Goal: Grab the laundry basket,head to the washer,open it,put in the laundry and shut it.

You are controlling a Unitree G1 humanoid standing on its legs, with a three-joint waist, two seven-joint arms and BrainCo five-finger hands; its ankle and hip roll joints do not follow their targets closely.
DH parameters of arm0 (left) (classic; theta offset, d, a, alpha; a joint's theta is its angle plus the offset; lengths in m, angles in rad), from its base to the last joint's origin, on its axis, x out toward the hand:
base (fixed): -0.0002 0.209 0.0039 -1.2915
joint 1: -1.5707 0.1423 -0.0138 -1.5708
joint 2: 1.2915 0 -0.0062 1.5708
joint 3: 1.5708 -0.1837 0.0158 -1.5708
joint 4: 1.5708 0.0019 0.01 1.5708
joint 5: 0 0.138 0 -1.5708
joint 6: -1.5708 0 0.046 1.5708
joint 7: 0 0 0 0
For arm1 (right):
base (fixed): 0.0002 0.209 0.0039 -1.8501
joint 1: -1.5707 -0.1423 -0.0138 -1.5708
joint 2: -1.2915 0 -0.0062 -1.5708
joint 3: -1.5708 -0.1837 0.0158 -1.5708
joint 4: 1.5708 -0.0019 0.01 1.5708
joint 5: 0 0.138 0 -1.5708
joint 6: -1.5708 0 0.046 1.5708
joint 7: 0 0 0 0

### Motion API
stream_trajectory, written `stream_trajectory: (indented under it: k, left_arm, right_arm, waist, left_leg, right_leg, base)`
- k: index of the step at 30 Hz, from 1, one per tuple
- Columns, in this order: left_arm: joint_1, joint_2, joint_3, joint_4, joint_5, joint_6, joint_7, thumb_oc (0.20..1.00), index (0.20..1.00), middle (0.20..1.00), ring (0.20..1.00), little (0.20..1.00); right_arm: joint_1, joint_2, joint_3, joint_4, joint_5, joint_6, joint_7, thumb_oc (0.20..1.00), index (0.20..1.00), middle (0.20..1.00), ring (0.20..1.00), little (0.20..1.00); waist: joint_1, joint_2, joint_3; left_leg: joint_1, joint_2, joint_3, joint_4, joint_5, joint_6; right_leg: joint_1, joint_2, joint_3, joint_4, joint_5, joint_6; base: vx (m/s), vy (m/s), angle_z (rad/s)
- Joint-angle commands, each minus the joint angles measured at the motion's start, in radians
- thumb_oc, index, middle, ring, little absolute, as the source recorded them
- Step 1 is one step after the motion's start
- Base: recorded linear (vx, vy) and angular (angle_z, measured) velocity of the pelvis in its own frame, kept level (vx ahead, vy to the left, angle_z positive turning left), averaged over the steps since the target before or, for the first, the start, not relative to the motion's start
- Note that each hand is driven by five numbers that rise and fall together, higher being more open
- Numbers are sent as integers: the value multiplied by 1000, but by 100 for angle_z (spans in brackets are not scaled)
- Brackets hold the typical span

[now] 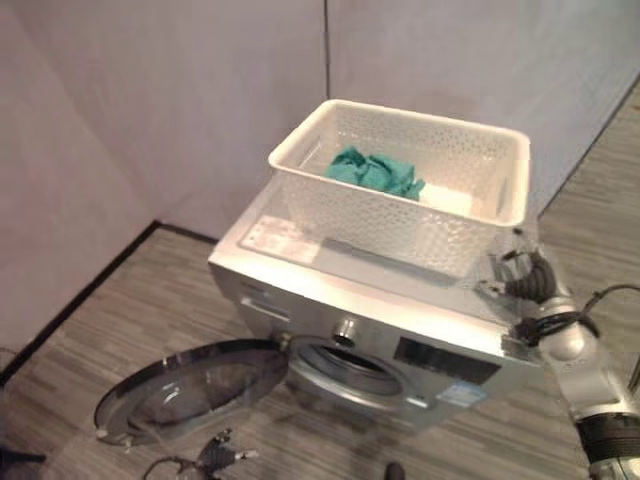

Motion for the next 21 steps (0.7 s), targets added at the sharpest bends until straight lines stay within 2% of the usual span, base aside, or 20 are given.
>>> stream_trajectory:
  k: [1, 7, 12, 21]
  left_arm:
    - [-47, 18, -14, 54, 5, -11, 15, 1000, 1000, 1000, 1000, 1000]
    - [-50, 22, -10, 56, 11, -12, 14, 1000, 1000, 1000, 1000, 1000]
    - [-47, 18, -9, 59, 3, -6, 9, 1000, 1000, 1000, 1000, 1000]
    - [-39, 23, -9, 75, 19, 8, 3, 1000, 1000, 1000, 1000, 1000]
  right_arm:
    - [-68, -34, -2, -4, -29, -33, -25, 1000, 1000, 1000, 1000, 1000]
    - [-58, -46, -66, -114, -35, -26, -29, 1000, 1000, 1000, 1000, 1000]
    - [-44, -52, -111, -91, -25, 4, -36, 1000, 1000, 1000, 1000, 1000]
    - [-81, -133, -246, -148, -50, 28, -119, 1000, 1000, 1000, 1000, 1000]
  waist:
    - [36, -43, -17]
    - [38, -45, -22]
    - [39, -47, -28]
    - [31, -50, -36]
  left_leg:
    - [47, 48, 12, 5, -21, -17]
    - [47, 44, 6, 5, -24, -15]
    - [48, 43, 5, 5, -27, -13]
    - [52, 37, 13, 5, -41, -8]
  right_leg:
    - [-16, -55, 57, 10, 33, 52]
    - [-10, -60, 48, 10, 33, 53]
    - [-7, -61, 48, 10, 31, 53]
    - [-13, -64, 63, 10, 35, 58]
  base:
    - [0, 0, 0]
    - [13, 4, 9]
    - [1, 1, 1]
    - [0, 0, 0]
